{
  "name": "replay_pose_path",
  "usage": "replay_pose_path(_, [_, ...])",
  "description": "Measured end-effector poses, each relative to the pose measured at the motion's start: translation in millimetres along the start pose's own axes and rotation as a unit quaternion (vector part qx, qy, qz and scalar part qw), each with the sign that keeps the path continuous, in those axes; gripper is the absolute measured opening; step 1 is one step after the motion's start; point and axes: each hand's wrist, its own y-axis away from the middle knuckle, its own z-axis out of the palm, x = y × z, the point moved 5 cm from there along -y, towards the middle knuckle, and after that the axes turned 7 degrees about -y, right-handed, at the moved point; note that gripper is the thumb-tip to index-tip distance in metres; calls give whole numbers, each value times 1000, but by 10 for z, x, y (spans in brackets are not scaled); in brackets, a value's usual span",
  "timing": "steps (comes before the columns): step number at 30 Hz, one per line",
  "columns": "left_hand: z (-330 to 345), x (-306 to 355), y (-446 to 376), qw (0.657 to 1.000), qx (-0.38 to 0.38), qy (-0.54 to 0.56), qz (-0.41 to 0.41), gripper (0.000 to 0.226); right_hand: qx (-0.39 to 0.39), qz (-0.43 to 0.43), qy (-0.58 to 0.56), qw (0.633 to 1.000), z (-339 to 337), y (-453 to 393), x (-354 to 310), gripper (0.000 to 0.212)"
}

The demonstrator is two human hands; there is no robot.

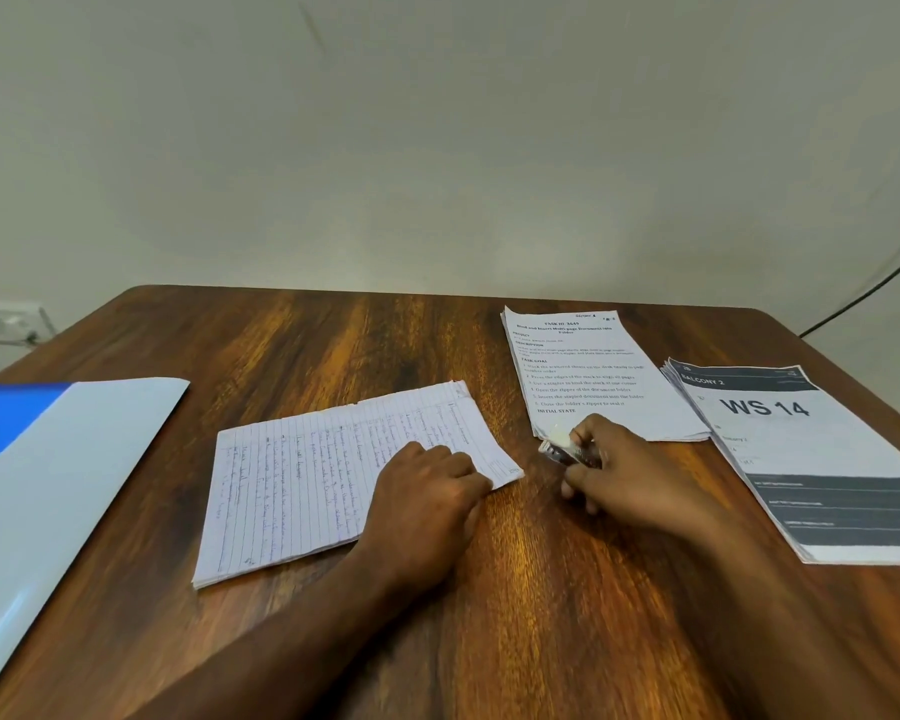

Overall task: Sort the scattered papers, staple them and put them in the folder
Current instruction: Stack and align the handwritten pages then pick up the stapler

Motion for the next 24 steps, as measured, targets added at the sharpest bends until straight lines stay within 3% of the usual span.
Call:
replay_pose_path(5, [0, -6, 0, 1000, -1, 2, -4, 14, -17, 50, -193, 980, 86, -29, 16, 2])
replay_pose_path(10, [-15, 8, 0, 1000, -4, 1, -4, 12, -87, 110, -377, 916, 130, 42, -41, 66])
replay_pose_path(13, [-25, 13, 2, 1000, -3, 0, -4, 9, -125, 133, -387, 904, 172, 66, -11, 75])
replay_pose_path(24, [-43, 44, 0, 999, 23, -33, 18, 5, -204, 164, -332, 906, 458, 188, -151, 66])
